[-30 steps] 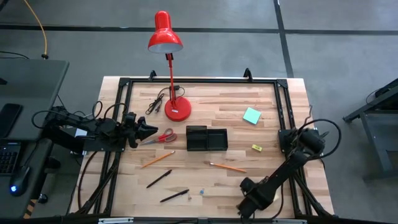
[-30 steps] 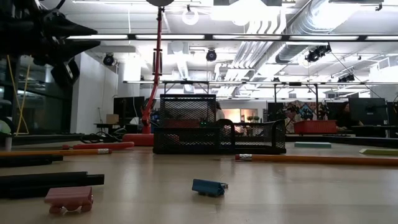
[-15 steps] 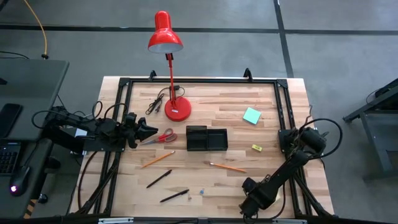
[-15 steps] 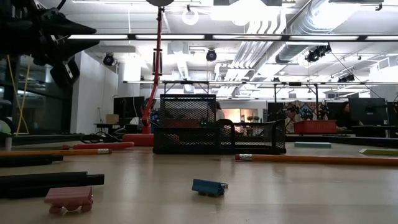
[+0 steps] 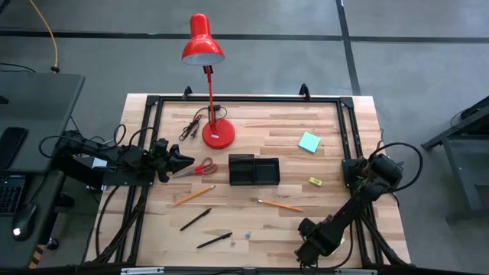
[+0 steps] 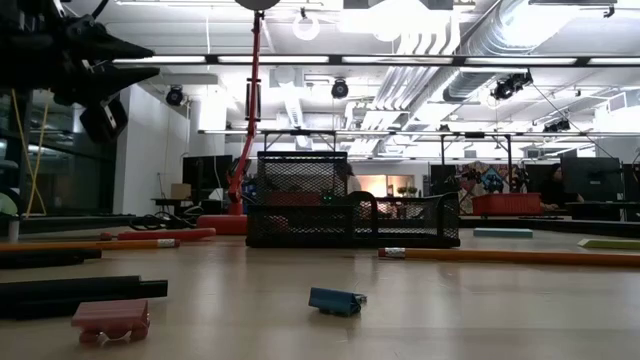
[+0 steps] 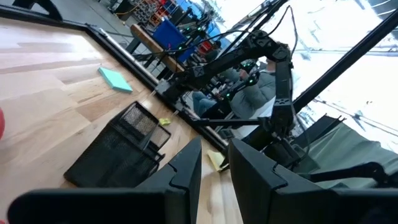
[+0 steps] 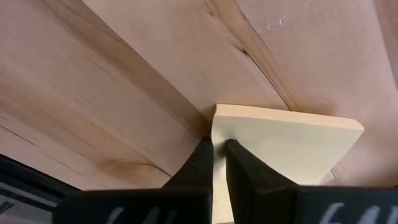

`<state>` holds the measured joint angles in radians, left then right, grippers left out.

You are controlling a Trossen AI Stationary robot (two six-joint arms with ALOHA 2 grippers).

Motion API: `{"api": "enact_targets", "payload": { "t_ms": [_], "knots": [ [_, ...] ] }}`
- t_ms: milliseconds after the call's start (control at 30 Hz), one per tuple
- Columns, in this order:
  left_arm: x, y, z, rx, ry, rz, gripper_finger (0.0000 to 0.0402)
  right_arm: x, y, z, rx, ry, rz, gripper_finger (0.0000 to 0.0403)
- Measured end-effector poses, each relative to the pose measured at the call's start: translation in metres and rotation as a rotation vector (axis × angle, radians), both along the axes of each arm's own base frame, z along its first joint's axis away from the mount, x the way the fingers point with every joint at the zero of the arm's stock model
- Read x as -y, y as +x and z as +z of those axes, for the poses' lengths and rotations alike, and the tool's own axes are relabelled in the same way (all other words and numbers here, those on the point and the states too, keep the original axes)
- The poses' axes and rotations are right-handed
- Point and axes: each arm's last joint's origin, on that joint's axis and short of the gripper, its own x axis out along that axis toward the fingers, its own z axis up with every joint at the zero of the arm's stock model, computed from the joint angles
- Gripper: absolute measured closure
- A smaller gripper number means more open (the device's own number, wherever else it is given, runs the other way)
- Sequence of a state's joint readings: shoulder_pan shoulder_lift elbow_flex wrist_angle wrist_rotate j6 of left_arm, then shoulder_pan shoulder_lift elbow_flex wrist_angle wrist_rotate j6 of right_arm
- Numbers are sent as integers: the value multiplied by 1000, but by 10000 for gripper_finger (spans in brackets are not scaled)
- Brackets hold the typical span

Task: Pick and place office supplies into organizer
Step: Put the yellow sticky notes into the black desk organizer

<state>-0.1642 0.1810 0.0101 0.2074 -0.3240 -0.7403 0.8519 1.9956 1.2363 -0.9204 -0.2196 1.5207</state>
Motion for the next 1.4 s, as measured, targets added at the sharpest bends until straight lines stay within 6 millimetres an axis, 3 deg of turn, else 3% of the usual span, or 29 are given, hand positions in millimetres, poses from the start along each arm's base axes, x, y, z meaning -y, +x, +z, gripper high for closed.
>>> {"api": "enact_targets", "payload": {
  "t_ms": [567,1000,1233,1400],
  "knots": [
    [0,0,0,-2,2,6,328,-2,21,28,94,-168,22,401],
    [0,0,0,0,-8,9,328,5,57,87,226,-217,55,402],
    [1,0,0,23,-160,-28,328,19,83,121,338,-235,99,402],
    [3,0,-2,15,-269,-106,328,28,88,127,306,-214,158,403]
  ]
}}
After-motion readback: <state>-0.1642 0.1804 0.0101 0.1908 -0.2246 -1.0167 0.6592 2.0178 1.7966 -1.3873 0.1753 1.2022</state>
